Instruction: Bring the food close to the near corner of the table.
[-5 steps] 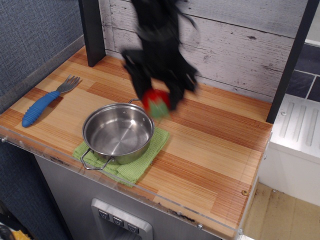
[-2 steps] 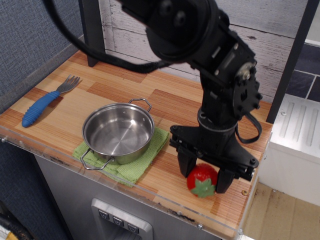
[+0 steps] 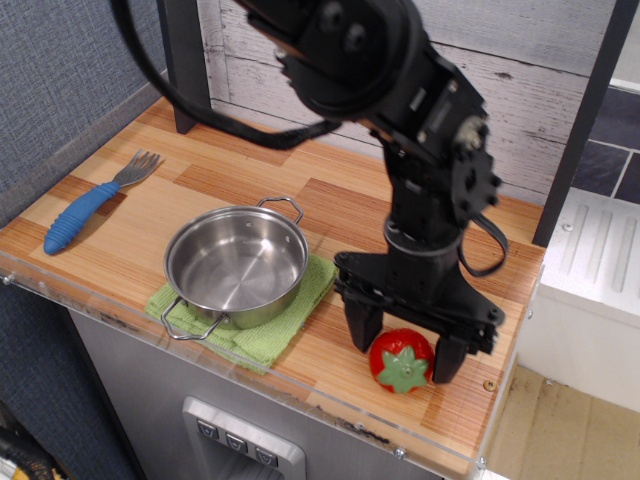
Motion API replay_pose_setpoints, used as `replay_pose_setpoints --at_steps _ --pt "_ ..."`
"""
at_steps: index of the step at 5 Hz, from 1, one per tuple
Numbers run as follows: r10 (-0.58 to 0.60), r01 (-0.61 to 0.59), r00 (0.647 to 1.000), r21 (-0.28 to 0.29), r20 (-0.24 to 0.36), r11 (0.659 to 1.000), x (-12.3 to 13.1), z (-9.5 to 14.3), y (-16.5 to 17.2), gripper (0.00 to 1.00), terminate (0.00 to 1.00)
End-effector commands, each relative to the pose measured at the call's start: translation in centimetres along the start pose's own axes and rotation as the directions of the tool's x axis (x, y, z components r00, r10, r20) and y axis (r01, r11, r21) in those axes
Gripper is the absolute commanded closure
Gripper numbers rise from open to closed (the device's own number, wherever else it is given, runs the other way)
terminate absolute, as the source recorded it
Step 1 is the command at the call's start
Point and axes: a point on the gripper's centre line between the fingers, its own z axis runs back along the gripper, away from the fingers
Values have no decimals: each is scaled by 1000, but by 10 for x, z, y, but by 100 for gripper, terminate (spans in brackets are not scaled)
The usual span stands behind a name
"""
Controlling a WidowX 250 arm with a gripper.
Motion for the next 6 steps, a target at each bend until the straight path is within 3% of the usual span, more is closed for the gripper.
replay_pose_setpoints --at_steps 1,2,4,5,6 --pt "-58 66 962 -20 268 998 34 100 23 0 0" --pt "8 -4 962 -15 272 1000 51 138 63 0 0" --pt "80 -85 993 50 88 995 62 92 122 0 0" --pt "56 -57 995 13 82 998 59 93 127 0 0" --pt "56 -57 995 13 82 998 59 93 127 0 0"
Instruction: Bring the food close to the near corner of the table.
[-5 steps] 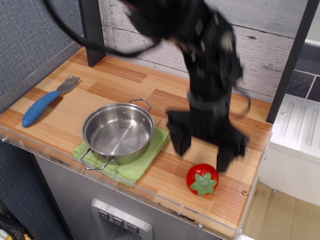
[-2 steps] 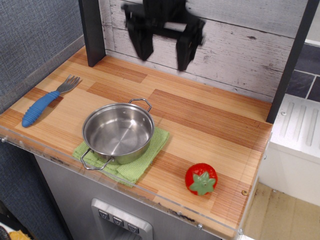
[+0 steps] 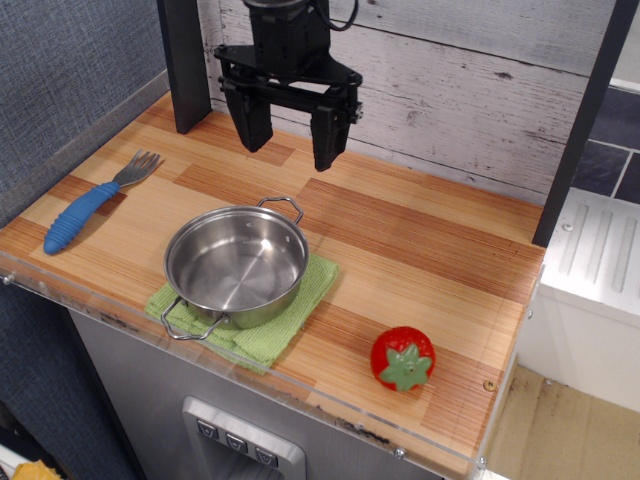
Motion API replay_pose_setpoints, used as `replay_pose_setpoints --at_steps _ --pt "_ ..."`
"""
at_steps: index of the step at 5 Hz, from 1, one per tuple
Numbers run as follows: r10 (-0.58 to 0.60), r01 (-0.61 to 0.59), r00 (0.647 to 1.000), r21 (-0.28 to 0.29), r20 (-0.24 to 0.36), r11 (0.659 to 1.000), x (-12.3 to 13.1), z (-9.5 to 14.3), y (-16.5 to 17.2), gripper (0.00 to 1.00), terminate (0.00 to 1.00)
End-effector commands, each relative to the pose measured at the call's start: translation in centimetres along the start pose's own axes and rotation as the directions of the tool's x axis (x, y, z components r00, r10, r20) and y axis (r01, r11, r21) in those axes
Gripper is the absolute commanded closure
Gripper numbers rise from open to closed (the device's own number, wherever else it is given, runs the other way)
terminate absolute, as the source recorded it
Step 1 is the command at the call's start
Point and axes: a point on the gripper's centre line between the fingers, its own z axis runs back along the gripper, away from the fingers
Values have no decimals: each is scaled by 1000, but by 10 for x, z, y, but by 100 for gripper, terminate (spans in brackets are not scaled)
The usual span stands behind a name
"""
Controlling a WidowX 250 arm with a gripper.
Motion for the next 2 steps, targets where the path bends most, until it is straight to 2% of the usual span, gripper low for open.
replay_pose_setpoints --at_steps 1,2 --pt "3 -4 999 4 54 1000 -1 16 2 0 0" --pt "3 -4 999 4 54 1000 -1 16 2 0 100"
